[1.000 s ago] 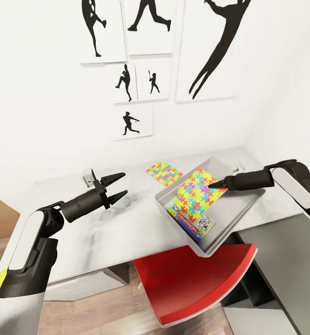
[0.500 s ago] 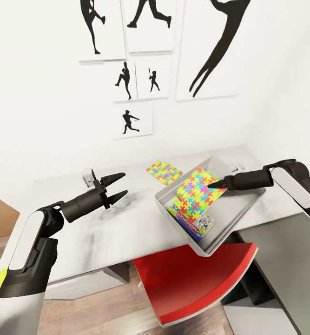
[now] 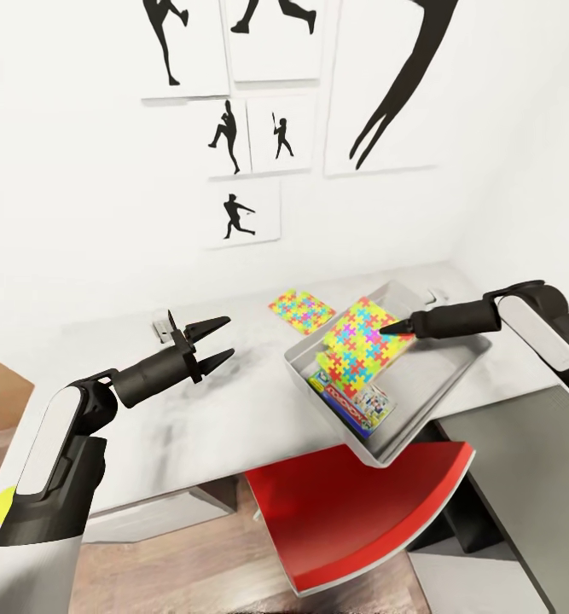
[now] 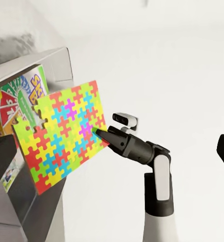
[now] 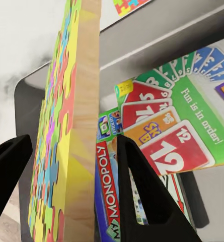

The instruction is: Put all the toys in the child's room - the three board games (two on the bed and one on the table), the two jigsaw puzzles on the table, and the tennis ball on the table - inside the toy box on the table in the child's room.

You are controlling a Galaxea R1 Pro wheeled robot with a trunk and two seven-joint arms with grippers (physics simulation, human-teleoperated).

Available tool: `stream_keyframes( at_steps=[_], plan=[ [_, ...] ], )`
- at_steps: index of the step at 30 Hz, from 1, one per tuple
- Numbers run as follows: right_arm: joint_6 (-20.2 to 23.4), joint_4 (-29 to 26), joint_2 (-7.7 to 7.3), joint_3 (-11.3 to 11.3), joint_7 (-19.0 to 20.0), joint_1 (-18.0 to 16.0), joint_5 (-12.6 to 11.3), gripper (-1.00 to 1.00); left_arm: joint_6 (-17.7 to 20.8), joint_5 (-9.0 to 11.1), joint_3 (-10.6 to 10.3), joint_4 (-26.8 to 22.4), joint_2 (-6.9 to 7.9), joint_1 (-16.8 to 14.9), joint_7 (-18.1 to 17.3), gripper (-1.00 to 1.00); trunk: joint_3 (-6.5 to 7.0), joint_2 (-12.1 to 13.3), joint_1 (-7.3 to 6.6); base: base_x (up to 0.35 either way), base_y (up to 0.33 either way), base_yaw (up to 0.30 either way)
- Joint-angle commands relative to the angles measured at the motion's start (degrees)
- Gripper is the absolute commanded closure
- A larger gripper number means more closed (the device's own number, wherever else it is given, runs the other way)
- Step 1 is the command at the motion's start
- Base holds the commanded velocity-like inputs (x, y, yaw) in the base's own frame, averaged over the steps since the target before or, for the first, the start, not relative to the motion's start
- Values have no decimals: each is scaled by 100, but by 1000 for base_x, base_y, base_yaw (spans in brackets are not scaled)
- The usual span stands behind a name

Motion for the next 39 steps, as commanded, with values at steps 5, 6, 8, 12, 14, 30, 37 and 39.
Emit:
stream_keyframes(
  at_steps=[5, 6, 8, 12, 14, 30, 37, 39],
  plan=[
    [0, 107, 93, 11, 57, -82, 51, 100, 18, 62, 5, -4, -1, -6, 60, -100, -56, -11, 3, 0, 0, 0],
    [0, 144, 114, 12, 57, -111, 50, 100, 18, 62, 5, -4, -1, -7, 60, -100, -65, -11, 3, 0, 0, 0],
    [0, 221, 160, 13, 57, -164, 51, 100, 18, 62, 5, -4, -1, -6, 60, -100, -84, -11, 3, 0, 0, 0],
    [0, 323, 209, 14, 57, -218, 53, 100, 18, 62, 5, -4, -1, -4, 60, -100, -121, -11, 3, 0, 0, 0],
    [0, 347, 220, 14, 56, -230, 54, 100, 18, 62, 5, -2, -1, -5, 60, -100, -140, -11, 3, 0, 0, 0],
    [0, 432, 243, 4, 155, -274, 37, 100, 18, 56, 5, 9, -1, -7, 60, -100, -235, -11, 3, 0, 0, 0],
    [0, 442, 207, 1, 574, -267, 53, 100, 18, 54, 5, 12, -1, -7, 60, -100, -240, -11, 3, 0, 0, 0],
    [0, 468, 195, 0, 731, -265, 57, 100, 18, 54, 5, 16, -1, -7, 60, -100, -241, -11, 3, 0, 0, 0]
  ],
)
